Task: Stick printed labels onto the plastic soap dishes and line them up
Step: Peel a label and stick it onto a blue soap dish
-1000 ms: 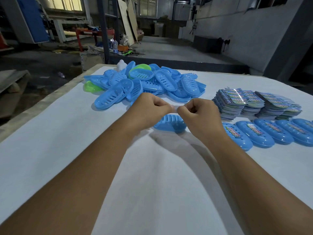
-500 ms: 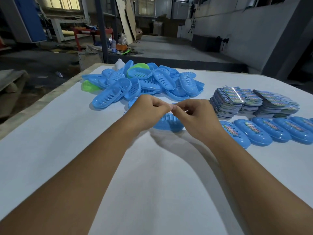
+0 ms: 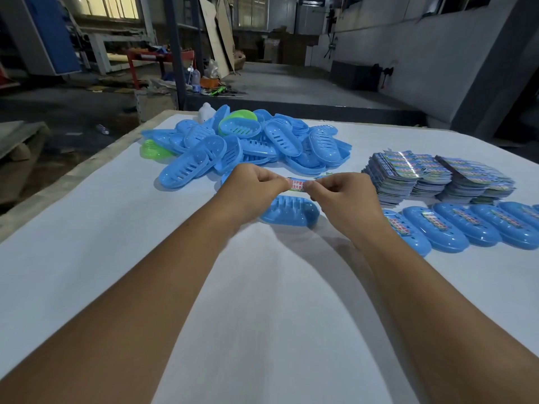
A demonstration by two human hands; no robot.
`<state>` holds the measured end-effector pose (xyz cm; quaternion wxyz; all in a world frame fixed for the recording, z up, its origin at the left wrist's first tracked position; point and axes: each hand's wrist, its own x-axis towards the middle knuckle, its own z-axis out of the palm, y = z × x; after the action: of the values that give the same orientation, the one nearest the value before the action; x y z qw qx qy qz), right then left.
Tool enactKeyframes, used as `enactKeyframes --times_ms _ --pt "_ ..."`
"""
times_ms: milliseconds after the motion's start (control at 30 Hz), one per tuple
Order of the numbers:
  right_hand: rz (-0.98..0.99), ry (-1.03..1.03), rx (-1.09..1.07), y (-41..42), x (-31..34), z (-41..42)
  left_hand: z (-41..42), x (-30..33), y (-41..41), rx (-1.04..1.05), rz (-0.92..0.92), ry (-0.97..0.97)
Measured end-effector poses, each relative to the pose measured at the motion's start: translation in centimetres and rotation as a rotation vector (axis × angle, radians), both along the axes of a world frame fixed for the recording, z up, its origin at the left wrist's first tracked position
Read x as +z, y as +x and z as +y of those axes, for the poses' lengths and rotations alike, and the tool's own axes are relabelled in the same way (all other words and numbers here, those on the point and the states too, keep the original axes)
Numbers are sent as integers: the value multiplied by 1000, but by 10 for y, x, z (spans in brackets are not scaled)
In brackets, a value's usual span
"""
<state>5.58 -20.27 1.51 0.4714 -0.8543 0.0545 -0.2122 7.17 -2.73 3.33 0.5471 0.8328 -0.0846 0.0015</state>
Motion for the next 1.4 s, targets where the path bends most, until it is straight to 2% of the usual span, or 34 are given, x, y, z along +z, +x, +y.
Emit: enactKeyframes --times_ms 300,467,833,1133,1400 --pt "41 117 69 1 -1 -3 -1 -8 9 33 33 -33" --pt "88 23 87 4 -7 -1 -1 -20 16 37 33 -29" --pt "173 -115 56 13 -14 -1 2 -26 25 75 -8 243" --pt "165 -156 47 12 -15 -2 1 -27 23 84 -42 286" --pt "132 -284 -37 13 -14 7 -7 -26 23 125 -192 485"
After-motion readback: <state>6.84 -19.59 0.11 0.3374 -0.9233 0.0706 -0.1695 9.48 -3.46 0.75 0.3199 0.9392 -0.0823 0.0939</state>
